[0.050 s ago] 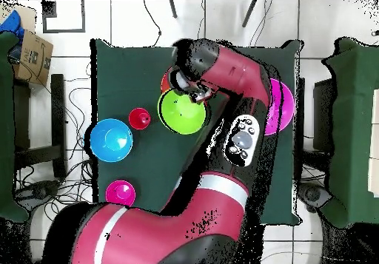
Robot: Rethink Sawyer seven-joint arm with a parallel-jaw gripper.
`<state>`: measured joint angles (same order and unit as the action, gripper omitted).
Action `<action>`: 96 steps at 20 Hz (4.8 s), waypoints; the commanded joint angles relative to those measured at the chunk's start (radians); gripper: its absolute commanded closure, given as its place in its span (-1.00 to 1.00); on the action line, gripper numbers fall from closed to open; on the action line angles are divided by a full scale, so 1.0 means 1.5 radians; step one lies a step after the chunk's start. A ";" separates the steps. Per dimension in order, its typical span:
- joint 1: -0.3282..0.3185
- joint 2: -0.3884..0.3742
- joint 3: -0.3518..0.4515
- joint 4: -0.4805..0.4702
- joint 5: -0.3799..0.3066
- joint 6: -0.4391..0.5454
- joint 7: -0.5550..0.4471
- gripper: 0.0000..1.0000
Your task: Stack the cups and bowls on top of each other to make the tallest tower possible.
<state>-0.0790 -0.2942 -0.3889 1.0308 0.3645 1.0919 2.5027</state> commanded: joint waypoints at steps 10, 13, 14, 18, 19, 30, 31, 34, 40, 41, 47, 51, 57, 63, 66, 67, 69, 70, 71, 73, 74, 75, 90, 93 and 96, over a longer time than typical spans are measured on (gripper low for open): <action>-0.037 -0.025 0.148 0.094 -0.109 -0.016 -0.164 -1.00; -0.034 -0.023 0.151 0.092 -0.119 -0.025 -0.146 -1.00; -0.033 -0.022 0.151 0.092 -0.123 -0.029 -0.138 -1.00; -0.034 -0.026 0.162 0.095 -0.142 -0.039 -0.125 1.00; -0.033 -0.025 0.162 0.093 -0.143 -0.039 -0.123 1.00; -0.038 -0.029 0.172 0.090 -0.141 -0.054 -0.109 1.00; -0.039 -0.029 0.173 0.089 -0.141 -0.051 -0.110 1.00; -0.042 -0.026 0.178 0.092 -0.141 -0.061 -0.112 1.00; -0.046 -0.024 0.191 0.100 -0.139 -0.076 -0.107 1.00; -0.047 -0.022 0.194 0.100 -0.140 -0.081 -0.107 1.00; -0.066 -0.015 0.224 0.158 -0.149 -0.247 -0.103 1.00; -0.076 -0.022 0.234 0.200 -0.166 -0.326 -0.098 1.00; -0.080 -0.020 0.225 0.219 -0.200 -0.371 -0.101 1.00; -0.103 -0.019 0.249 0.251 -0.228 -0.410 -0.103 1.00; -0.104 -0.032 0.259 0.258 -0.225 -0.394 -0.090 1.00; -0.108 -0.036 0.267 0.262 -0.223 -0.391 -0.088 1.00; -0.117 -0.045 0.283 0.268 -0.215 -0.380 -0.088 1.00; -0.124 -0.049 0.294 0.273 -0.211 -0.375 -0.091 1.00; -0.129 -0.055 0.302 0.277 -0.207 -0.369 -0.093 1.00; -0.139 -0.069 0.318 0.285 -0.197 -0.348 -0.093 1.00; -0.144 -0.076 0.327 0.289 -0.192 -0.337 -0.093 1.00; -0.147 -0.082 0.333 0.290 -0.188 -0.325 -0.091 1.00; -0.144 -0.111 0.377 0.233 -0.151 -0.194 -0.031 1.00; -0.145 -0.117 0.379 0.227 -0.147 -0.174 -0.025 1.00; -0.147 -0.115 0.381 0.218 -0.145 -0.165 -0.024 1.00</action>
<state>-0.3051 -0.4763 0.0825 1.3857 0.1393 0.7365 2.5027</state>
